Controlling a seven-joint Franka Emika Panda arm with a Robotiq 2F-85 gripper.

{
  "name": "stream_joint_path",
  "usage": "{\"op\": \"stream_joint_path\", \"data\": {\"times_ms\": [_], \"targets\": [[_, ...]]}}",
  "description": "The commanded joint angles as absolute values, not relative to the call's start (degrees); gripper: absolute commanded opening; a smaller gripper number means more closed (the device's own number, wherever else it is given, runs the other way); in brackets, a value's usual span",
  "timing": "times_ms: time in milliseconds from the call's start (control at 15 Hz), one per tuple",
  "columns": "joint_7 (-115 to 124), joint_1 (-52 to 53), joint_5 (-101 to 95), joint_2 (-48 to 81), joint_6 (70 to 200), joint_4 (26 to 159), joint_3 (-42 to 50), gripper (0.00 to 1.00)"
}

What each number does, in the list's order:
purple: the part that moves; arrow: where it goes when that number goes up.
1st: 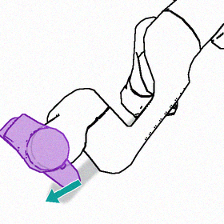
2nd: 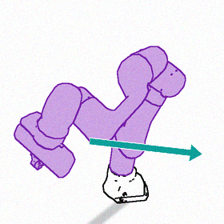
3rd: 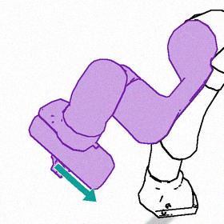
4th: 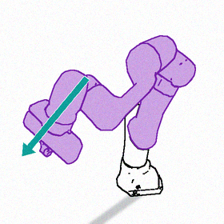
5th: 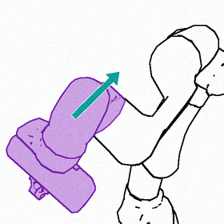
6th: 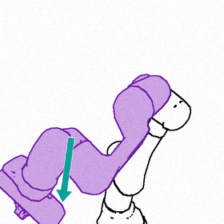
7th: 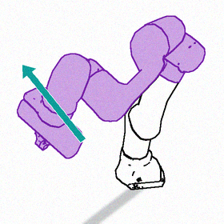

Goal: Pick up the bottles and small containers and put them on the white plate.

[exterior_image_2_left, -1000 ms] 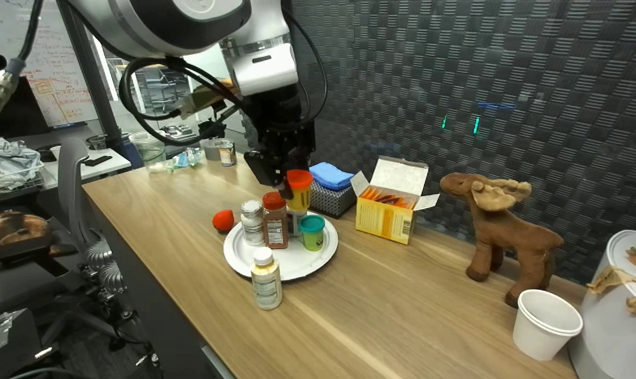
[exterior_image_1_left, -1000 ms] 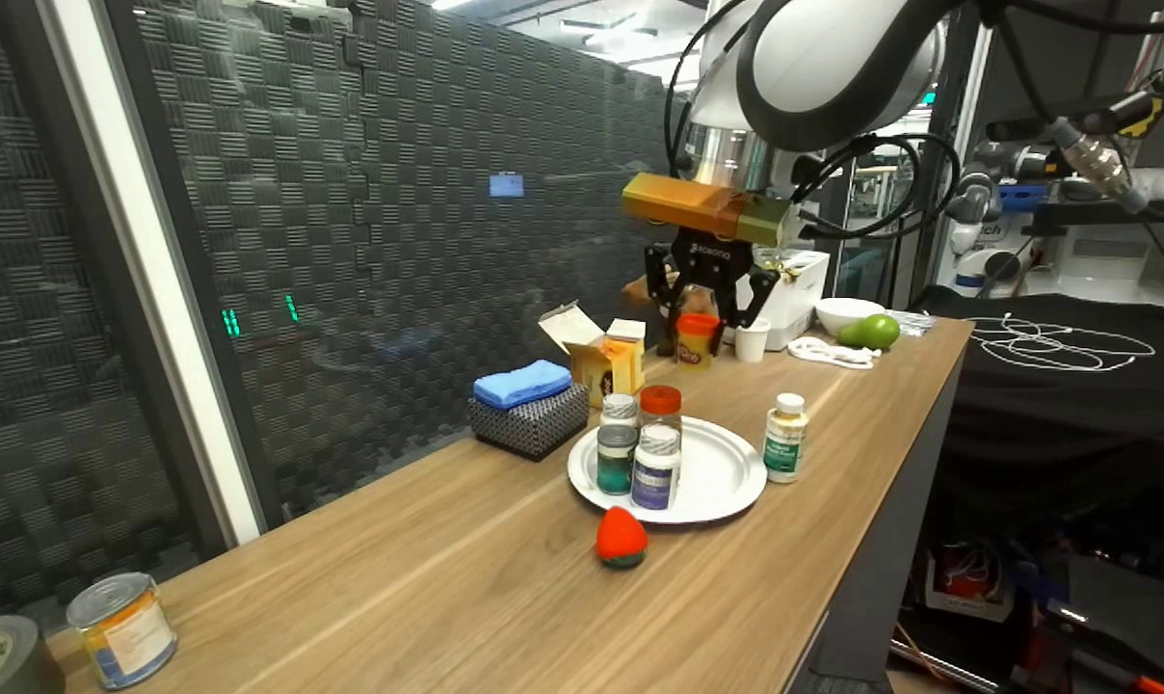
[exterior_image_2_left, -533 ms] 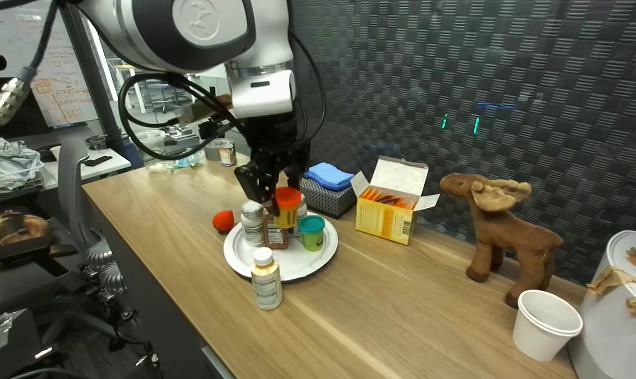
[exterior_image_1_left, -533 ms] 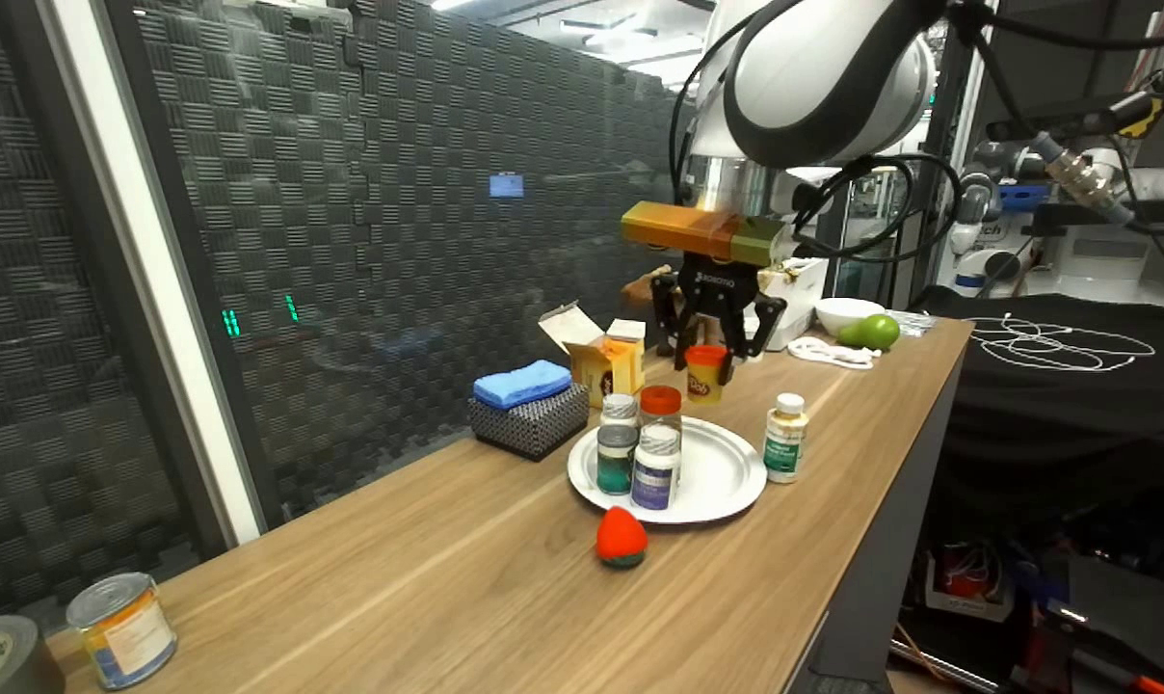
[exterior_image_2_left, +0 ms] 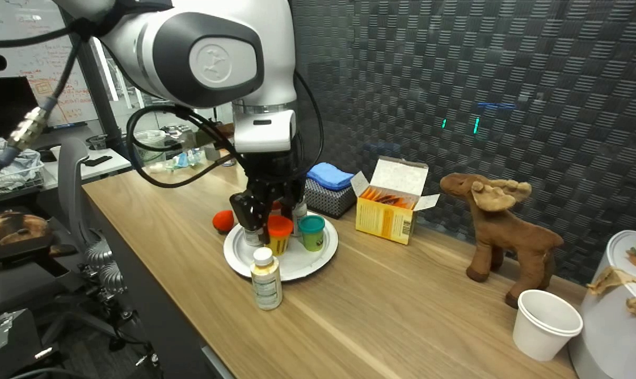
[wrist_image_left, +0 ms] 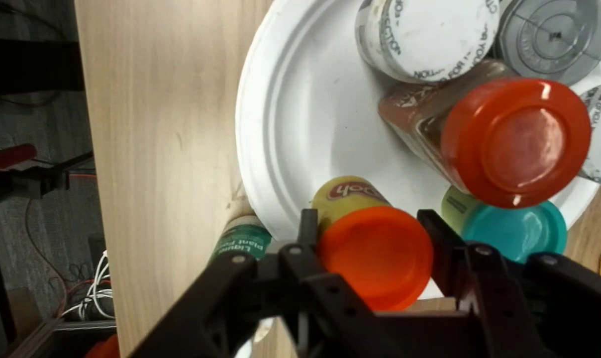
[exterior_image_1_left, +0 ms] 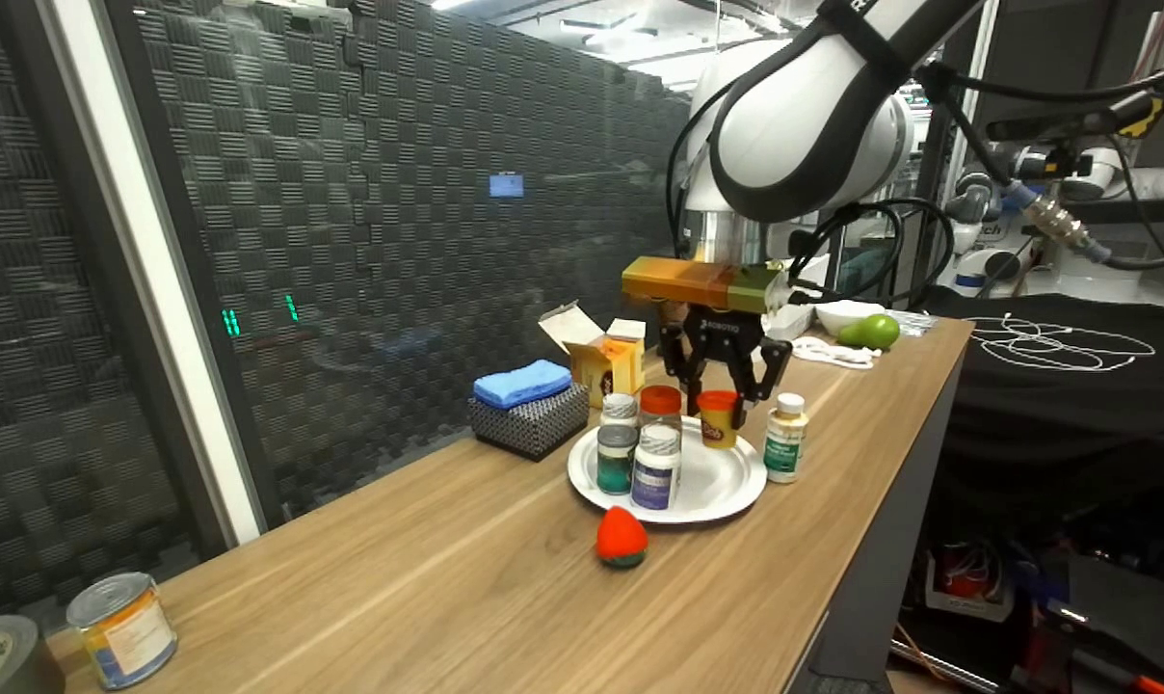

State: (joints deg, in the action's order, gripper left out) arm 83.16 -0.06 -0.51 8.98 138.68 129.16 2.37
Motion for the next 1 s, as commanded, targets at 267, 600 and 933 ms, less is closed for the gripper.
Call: {"op": "stream_joint_path", "data": {"times_ms": [267, 600, 933], "targets": [[90.30, 0.91, -0.88, 11.82, 140.23, 127.67, 3.77, 0.27], [93.17, 0.83, 0.00, 13.62, 144.14, 127.69, 4.47, 0.27], [95.28, 1.02, 0.51, 15.78, 147.97, 127.62, 4.96, 0.27]]}}
